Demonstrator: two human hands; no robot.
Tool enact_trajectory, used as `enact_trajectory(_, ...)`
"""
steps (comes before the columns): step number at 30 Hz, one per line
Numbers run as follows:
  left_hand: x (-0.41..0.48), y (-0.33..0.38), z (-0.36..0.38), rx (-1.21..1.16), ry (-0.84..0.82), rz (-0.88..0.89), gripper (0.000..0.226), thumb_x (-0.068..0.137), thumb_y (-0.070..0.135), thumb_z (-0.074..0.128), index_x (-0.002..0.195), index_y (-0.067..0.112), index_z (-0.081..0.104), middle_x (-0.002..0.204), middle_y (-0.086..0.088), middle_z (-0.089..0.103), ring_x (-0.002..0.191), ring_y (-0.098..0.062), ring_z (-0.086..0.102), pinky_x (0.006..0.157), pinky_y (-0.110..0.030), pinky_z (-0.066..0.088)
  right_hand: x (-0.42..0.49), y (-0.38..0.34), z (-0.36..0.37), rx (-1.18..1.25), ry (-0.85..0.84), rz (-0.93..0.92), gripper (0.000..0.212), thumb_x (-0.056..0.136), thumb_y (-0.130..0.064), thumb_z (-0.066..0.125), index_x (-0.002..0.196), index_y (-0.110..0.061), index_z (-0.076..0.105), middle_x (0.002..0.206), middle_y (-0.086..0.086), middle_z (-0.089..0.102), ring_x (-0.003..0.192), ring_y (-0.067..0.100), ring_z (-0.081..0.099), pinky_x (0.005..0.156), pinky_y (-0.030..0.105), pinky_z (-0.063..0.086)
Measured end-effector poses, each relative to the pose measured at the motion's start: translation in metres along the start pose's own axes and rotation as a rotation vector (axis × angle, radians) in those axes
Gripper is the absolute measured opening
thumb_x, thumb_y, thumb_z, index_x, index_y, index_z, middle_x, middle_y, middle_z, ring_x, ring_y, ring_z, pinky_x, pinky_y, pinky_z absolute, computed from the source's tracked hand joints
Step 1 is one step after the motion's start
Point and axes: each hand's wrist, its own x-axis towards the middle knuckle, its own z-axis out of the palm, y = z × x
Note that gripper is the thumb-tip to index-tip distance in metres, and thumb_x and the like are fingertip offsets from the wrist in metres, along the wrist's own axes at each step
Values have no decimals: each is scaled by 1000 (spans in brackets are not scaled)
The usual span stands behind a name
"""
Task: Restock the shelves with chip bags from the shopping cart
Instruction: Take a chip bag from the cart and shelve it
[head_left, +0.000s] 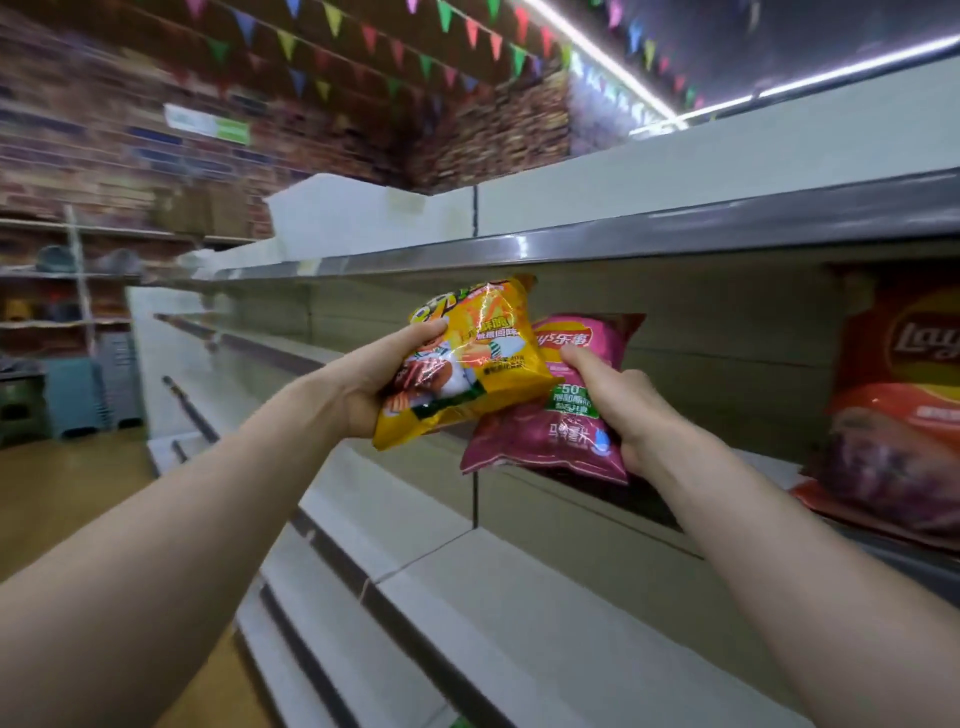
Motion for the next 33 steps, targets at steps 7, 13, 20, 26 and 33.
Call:
enact_trajectory(7, 74, 2, 9, -76, -224, -54, 51, 75, 39, 68, 116, 8, 65, 108, -15, 70, 81, -27, 71, 76, -44, 58, 37, -5, -18, 54, 243, -9, 41, 87, -33, 70, 110, -6, 49, 78, 13, 66, 51, 21, 66, 45, 27, 54)
enact_trajectory(13, 127, -20, 24, -148, -358, -65, 50, 70, 42, 66, 107, 8, 68, 101, -14, 72, 81, -28, 71, 77, -42, 57, 64, -9, -59, 71, 322, 62, 45, 88, -33, 69, 121, -7, 54, 82, 13, 67, 51, 22, 66, 47, 28, 55)
enact_trajectory(20, 159, -28, 34, -221, -488, -37, 57, 46, 24, 92, 95, 2, 72, 89, -17, 73, 72, -27, 73, 63, -41, 61, 93, -10, -100, 14, 452, 48, 65, 87, -40, 69, 140, -14, 44, 121, 18, 63, 98, 35, 65, 87, 43, 54)
enact_trajectory(26, 164, -18, 97, -126, -438, -68, 40, 74, 29, 70, 102, 1, 71, 106, -22, 70, 83, -31, 71, 77, -51, 55, 102, -16, -98, -57, 472, -7, 49, 90, -32, 65, 131, -10, 53, 119, 17, 63, 104, 35, 62, 95, 46, 51)
enact_trajectory(33, 196, -13, 130, -189, -514, -54, 57, 69, 24, 76, 121, 5, 64, 120, -21, 66, 108, -39, 65, 90, -54, 53, 131, -3, -128, -21, 640, -110, 68, 74, -54, 58, 132, -19, 54, 125, 12, 61, 109, 35, 60, 97, 49, 49)
